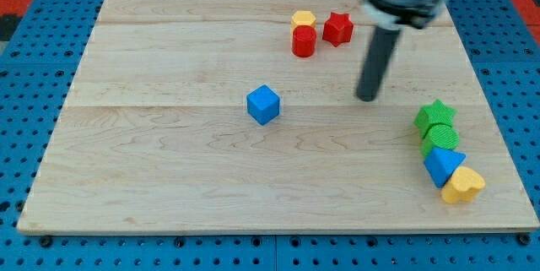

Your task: Slide the blue cube to the center right

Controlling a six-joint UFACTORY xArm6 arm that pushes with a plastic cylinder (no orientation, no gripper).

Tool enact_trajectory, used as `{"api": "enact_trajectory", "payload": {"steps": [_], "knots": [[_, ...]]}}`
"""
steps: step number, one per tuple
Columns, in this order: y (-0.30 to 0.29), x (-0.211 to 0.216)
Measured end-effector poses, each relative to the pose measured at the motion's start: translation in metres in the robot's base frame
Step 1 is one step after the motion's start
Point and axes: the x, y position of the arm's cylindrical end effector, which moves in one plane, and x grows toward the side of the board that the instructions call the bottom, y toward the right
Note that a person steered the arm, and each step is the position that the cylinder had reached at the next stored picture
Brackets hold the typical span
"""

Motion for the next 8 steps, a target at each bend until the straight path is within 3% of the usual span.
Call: {"api": "enact_trajectory", "payload": {"steps": [1,2,3,4,6,7,8], "knots": [[-0.012,0.019],[-0.062,0.056],[-0.167,0.04],[-0.182,0.02],[-0.098,-0.01],[-0.164,-0.046],[-0.142,-0.07]]}}
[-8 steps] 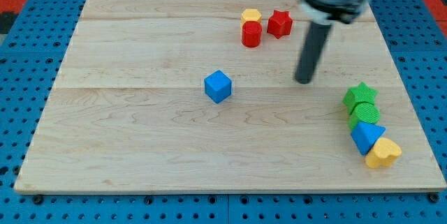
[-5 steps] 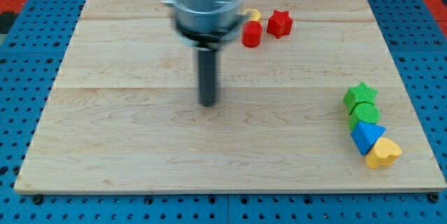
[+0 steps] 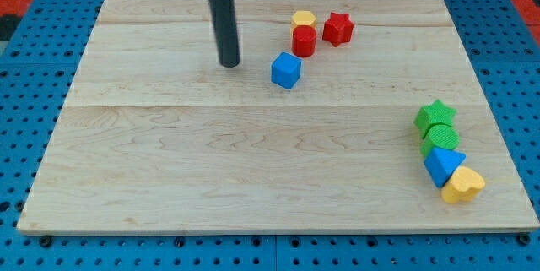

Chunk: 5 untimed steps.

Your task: Slide the blue cube to the center right

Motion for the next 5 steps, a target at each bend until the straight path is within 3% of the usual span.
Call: {"api": "enact_trajectory", "payload": {"steps": [1,2,4,5], "knots": [[0.072,0.017],[0.106,0.029],[0.031,0.049],[0.109,0.059]]}}
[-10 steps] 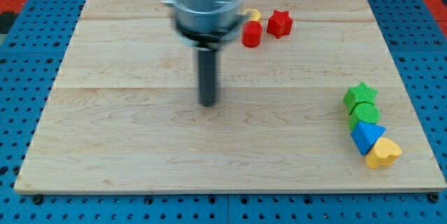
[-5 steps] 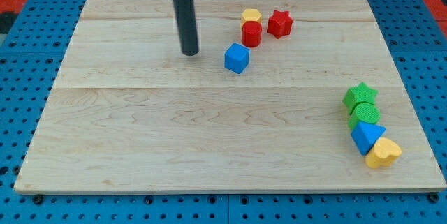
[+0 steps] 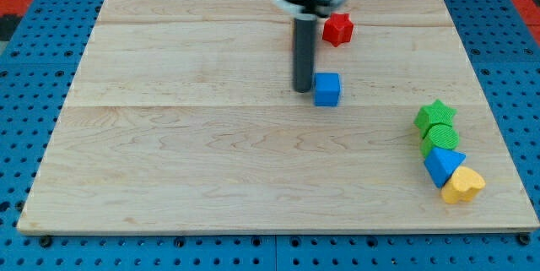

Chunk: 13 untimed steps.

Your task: Slide the blue cube to the center right

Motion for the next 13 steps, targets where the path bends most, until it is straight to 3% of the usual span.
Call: {"api": "enact_trajectory", "payload": {"steps": [1,3,5,10,11,13], "knots": [[0.038,0.002],[-0.01,0.029],[0.06,0.029],[0.097,0.012],[0.089,-0.008],[-0.104,-0.077]]}}
